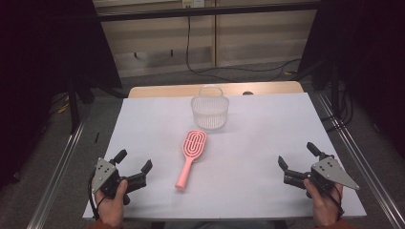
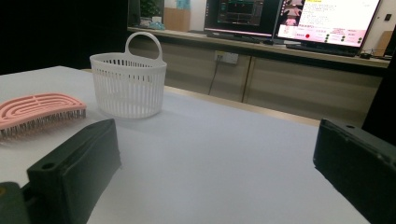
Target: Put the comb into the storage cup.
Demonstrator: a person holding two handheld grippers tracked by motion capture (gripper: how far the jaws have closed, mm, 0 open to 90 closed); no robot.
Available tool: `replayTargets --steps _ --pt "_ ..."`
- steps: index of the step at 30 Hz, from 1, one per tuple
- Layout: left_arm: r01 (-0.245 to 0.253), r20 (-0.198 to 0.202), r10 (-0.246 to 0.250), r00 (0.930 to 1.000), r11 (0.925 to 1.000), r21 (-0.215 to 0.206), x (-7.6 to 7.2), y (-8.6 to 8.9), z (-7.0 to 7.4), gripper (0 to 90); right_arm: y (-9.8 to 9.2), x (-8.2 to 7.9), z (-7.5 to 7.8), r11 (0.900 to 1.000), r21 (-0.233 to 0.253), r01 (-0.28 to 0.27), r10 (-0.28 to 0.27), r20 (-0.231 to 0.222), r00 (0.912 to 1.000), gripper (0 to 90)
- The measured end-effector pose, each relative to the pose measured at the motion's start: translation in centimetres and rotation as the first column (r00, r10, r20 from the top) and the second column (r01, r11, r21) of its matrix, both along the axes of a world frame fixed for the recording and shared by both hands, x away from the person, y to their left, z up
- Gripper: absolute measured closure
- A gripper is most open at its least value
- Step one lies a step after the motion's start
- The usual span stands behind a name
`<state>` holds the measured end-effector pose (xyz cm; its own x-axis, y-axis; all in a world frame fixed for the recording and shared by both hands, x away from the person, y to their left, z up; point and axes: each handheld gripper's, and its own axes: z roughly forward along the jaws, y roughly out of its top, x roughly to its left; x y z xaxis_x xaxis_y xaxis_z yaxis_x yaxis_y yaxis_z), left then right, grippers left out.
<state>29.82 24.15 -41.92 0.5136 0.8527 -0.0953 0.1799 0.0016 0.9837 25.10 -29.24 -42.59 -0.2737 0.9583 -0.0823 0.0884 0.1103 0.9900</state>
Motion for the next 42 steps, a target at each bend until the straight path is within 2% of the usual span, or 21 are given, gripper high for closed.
replayTargets --steps 15,19,21,23,24,28,33,34,35,36,39,42 --pt "0.018 -0.021 -0.018 0.9996 0.9998 0.005 0.5 -0.4 0.1 2.7 -0.2 0.1 -0.3 1.0 0.013 -0.02 0.02 -0.016 0.9997 0.0" --pt "0.035 -0.031 -0.035 0.9989 0.9993 0.013 0.7 -0.7 0.2 3.2 -0.2 0.1 -0.3 1.0 0.016 -0.024 0.024 -0.02 0.9995 0.0" --pt "0.062 -0.053 -0.06 0.9968 0.9973 0.04 0.9 -1.0 0.3 3.2 -0.2 0.0 -0.3 1.0 0.012 -0.022 0.022 -0.022 0.9995 0.0" --pt "0.063 -0.055 -0.061 0.9966 0.9975 0.032 1.0 -1.1 0.3 3.2 -0.2 0.0 -0.2 1.0 0.011 -0.022 0.022 -0.022 0.9995 0.0" --pt "0.084 -0.06 -0.082 0.9948 0.9961 0.028 1.1 -1.2 0.3 3.1 -0.1 -0.1 -0.2 1.0 0.014 -0.027 0.028 -0.023 0.9993 0.0" --pt "0.092 -0.059 -0.09 0.9942 0.9953 0.031 1.2 -1.3 0.3 2.4 0.0 0.0 -0.2 1.0 0.004 -0.026 0.026 -0.022 0.9994 0.0" --pt "0.092 -0.036 -0.091 0.9952 0.9955 0.024 1.5 -1.8 0.4 1.4 0.0 -0.1 -0.2 0.999 0.005 -0.033 0.033 -0.017 0.9993 0.0" --pt "0.095 -0.036 -0.095 0.9949 0.9954 0.011 1.6 -2.0 0.4 1.1 0.0 -0.1 -0.2 0.999 0.009 -0.035 0.035 -0.021 0.9992 0.0" --pt "0.104 -0.039 -0.102 0.994 0.9942 0.027 1.8 -2.2 0.4 1.1 0.0 -0.1 -0.2 0.999 0.005 -0.033 0.033 -0.02 0.9992 0.0" --pt "0.118 -0.044 -0.117 0.9921 0.9928 0.018 2.0 -2.4 0.4 1.1 0.0 -0.1 -0.2 0.999 0.006 -0.036 0.036 -0.019 0.9992 0.0" --pt "0.126 -0.048 -0.124 0.9911 0.9917 0.027 2.2 -2.8 0.3 1.1 0.0 -0.1 -0.2 0.999 0.005 -0.039 0.039 -0.016 0.9991 0.0" --pt "0.167 -0.057 -0.164 0.9848 0.9853 0.037 2.4 -3.4 0.4 2.0 0.0 -0.1 -0.2 0.999 0.005 -0.041 0.041 -0.018 0.999 0.0"
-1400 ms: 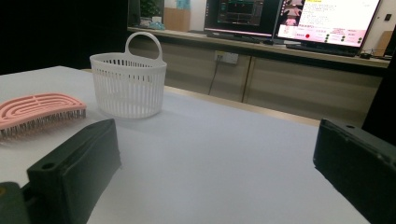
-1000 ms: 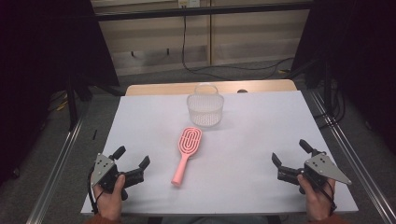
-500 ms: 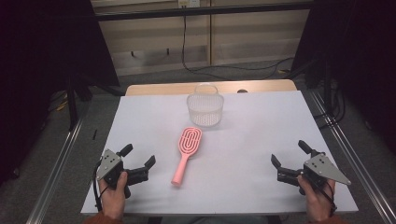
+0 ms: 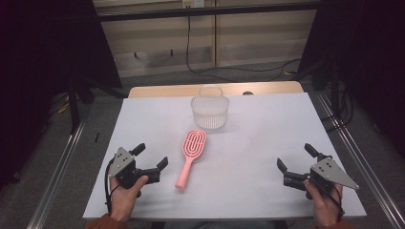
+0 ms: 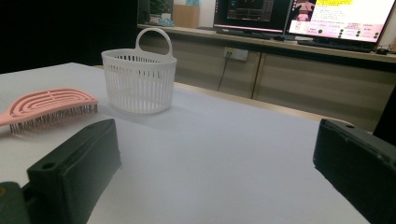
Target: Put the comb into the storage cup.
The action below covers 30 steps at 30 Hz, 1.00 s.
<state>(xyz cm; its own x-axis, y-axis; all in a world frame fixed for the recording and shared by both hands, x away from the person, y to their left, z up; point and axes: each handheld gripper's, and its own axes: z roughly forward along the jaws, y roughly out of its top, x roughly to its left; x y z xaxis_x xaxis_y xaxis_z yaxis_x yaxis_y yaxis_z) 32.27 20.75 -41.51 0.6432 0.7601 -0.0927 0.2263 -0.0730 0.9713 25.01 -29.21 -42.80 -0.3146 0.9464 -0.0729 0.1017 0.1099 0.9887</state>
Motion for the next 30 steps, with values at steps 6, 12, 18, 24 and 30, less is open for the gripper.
replayTargets --steps 6,12,18,24,30 --pt "0.01 0.033 -0.01 0.9994 0.9999 0.009 0.6 -0.9 0.6 1.6 0.1 0.0 0.0 1.0 -0.003 -0.008 0.008 0.002 1.0 0.0" --pt "-0.006 0.055 0.007 0.9985 0.9999 -0.013 0.9 -0.8 0.7 4.0 0.1 0.0 0.0 1.0 -0.001 -0.006 0.006 0.003 1.0 0.0" --pt "0.0 0.062 0.001 0.9981 0.9999 -0.01 1.4 -1.6 0.7 4.2 0.1 0.0 0.0 1.0 0.0 -0.005 0.005 -0.001 1.0 0.0" --pt "0.013 0.075 -0.013 0.9971 0.9999 -0.001 1.8 -2.7 1.4 5.2 0.1 0.1 -0.1 1.0 -0.004 -0.016 0.016 -0.002 0.9999 0.0" --pt "0.061 0.082 -0.061 0.9948 0.9981 0.004 2.3 -4.4 1.9 8.3 0.1 0.0 -0.1 1.0 -0.003 -0.018 0.018 -0.001 0.9998 0.0"
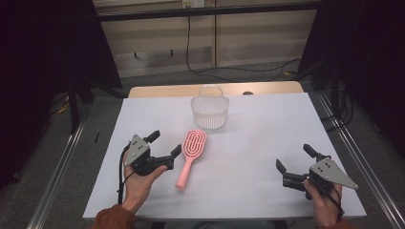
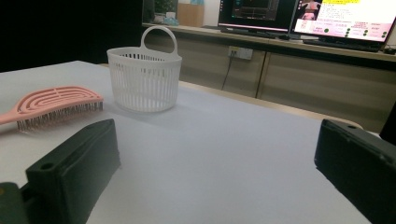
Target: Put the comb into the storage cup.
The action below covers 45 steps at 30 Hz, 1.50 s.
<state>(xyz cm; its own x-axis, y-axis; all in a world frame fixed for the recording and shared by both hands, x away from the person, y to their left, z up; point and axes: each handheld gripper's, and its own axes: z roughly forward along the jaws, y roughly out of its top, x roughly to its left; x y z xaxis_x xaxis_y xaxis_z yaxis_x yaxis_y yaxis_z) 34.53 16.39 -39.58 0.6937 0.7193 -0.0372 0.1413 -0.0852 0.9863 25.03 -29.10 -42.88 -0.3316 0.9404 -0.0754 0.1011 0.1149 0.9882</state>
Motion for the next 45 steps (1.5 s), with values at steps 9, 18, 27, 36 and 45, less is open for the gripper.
replayTargets --steps 9,18,27,36,45 --pt "0.025 -0.007 -0.026 0.9996 0.9995 -0.016 0.2 -0.7 -0.6 26.3 -0.1 0.1 -0.1 1.0 0.003 0.0 0.0 -0.005 1.0 0.0" --pt "0.062 -0.045 -0.066 0.9968 0.9944 -0.085 0.5 -0.3 -0.9 49.8 0.2 0.0 -0.1 1.0 -0.004 -0.019 0.019 -0.013 0.9997 0.0" --pt "0.104 -0.064 -0.107 0.9921 0.9931 -0.054 0.5 -0.4 -1.2 83.6 0.1 0.0 -0.1 1.0 -0.005 -0.013 0.013 -0.013 0.9998 0.0" --pt "0.162 -0.144 -0.163 0.976 0.9866 -0.016 0.1 -0.9 -1.5 90.0 0.1 0.0 -0.1 1.0 0.0 -0.011 0.011 -0.011 0.9999 0.0" --pt "0.207 -0.281 -0.197 0.9392 0.9783 0.006 0.4 -1.2 -2.2 90.0 0.1 0.0 -0.1 1.0 -0.002 -0.011 0.011 -0.011 0.9999 0.0"
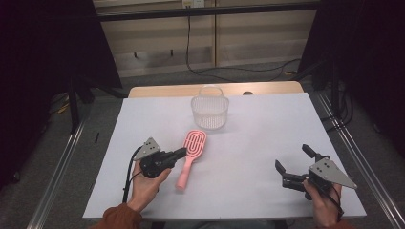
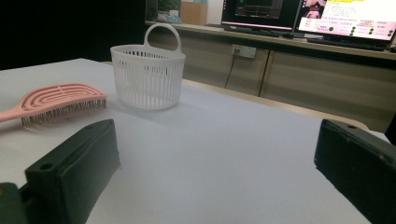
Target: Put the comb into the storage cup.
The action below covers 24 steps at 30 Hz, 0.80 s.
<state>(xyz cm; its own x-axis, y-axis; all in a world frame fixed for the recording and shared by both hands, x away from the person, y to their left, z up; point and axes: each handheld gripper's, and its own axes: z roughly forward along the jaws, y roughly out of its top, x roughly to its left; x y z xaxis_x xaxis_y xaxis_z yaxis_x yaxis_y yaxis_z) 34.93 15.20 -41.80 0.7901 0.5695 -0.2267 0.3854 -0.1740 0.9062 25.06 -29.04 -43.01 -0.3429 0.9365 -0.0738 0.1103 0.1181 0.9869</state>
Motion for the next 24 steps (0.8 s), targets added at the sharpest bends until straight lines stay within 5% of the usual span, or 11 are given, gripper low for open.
replayTargets --steps 4,9,15,24 --pt "0.019 -0.055 -0.016 0.9984 0.9983 0.055 0.0 -0.4 -0.3 90.0 -0.1 0.0 0.0 1.0 0.003 -0.002 0.002 -0.002 1.0 0.0" --pt "0.036 -0.08 -0.03 0.9963 0.9966 0.074 -0.3 -0.6 -0.5 90.0 0.0 0.0 0.0 1.0 0.0 -0.003 0.003 0.0 1.0 0.0" --pt "0.072 -0.152 -0.05 0.9872 0.987 0.143 -0.3 -1.8 -1.1 90.0 0.0 0.0 0.0 1.0 -0.001 -0.004 0.004 0.0 1.0 0.0" --pt "0.097 -0.173 -0.062 0.983 0.9747 0.201 -0.5 -2.6 -1.3 90.0 0.0 0.1 -0.1 1.0 0.001 -0.003 0.003 -0.008 1.0 0.0"
